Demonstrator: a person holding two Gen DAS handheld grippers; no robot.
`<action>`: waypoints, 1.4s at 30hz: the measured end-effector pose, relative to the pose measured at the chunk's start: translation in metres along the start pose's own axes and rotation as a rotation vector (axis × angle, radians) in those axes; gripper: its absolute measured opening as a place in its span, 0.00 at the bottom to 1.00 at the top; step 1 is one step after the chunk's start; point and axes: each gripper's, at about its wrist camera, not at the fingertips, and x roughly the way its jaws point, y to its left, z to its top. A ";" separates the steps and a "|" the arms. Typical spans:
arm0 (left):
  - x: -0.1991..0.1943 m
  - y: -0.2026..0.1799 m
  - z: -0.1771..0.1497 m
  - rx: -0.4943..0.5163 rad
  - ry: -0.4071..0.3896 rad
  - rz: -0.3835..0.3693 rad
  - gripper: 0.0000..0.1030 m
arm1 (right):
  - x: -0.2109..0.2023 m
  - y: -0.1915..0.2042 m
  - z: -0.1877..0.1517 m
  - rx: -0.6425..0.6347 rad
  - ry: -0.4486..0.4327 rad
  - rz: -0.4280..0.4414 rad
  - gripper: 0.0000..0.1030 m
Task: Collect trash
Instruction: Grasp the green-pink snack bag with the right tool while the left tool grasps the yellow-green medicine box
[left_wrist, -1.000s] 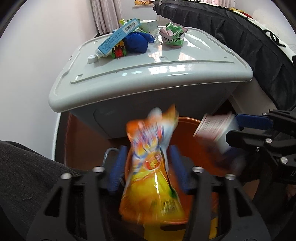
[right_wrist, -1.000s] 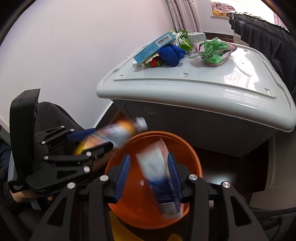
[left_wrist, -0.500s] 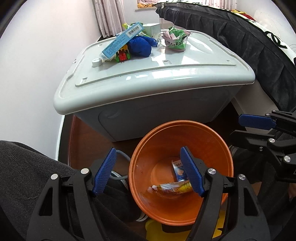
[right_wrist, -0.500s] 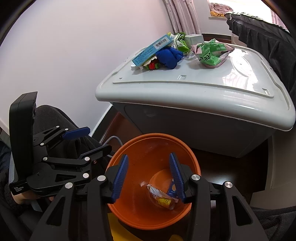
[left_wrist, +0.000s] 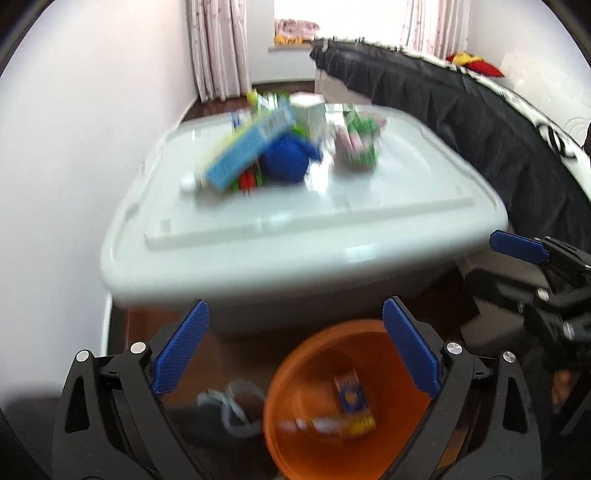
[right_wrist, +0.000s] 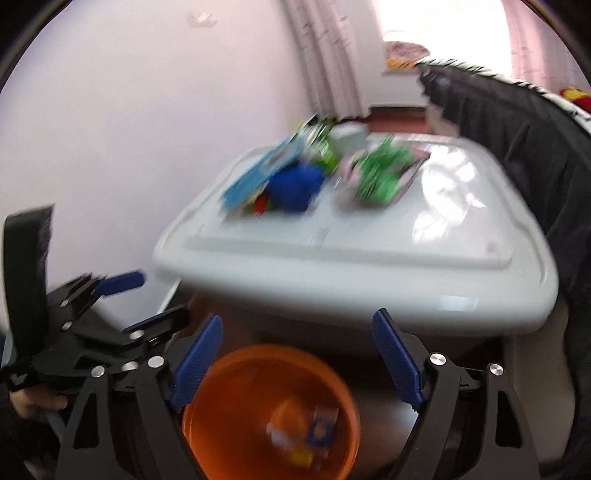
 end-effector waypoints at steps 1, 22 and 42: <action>0.002 0.005 0.016 0.007 -0.028 0.019 0.90 | 0.007 -0.008 0.017 0.039 -0.028 -0.016 0.79; 0.016 0.099 0.123 -0.113 -0.208 0.083 0.90 | 0.212 -0.055 0.163 0.359 0.076 -0.429 0.55; 0.138 0.104 0.157 0.289 0.010 -0.263 0.90 | 0.110 -0.060 0.122 0.169 -0.006 -0.221 0.15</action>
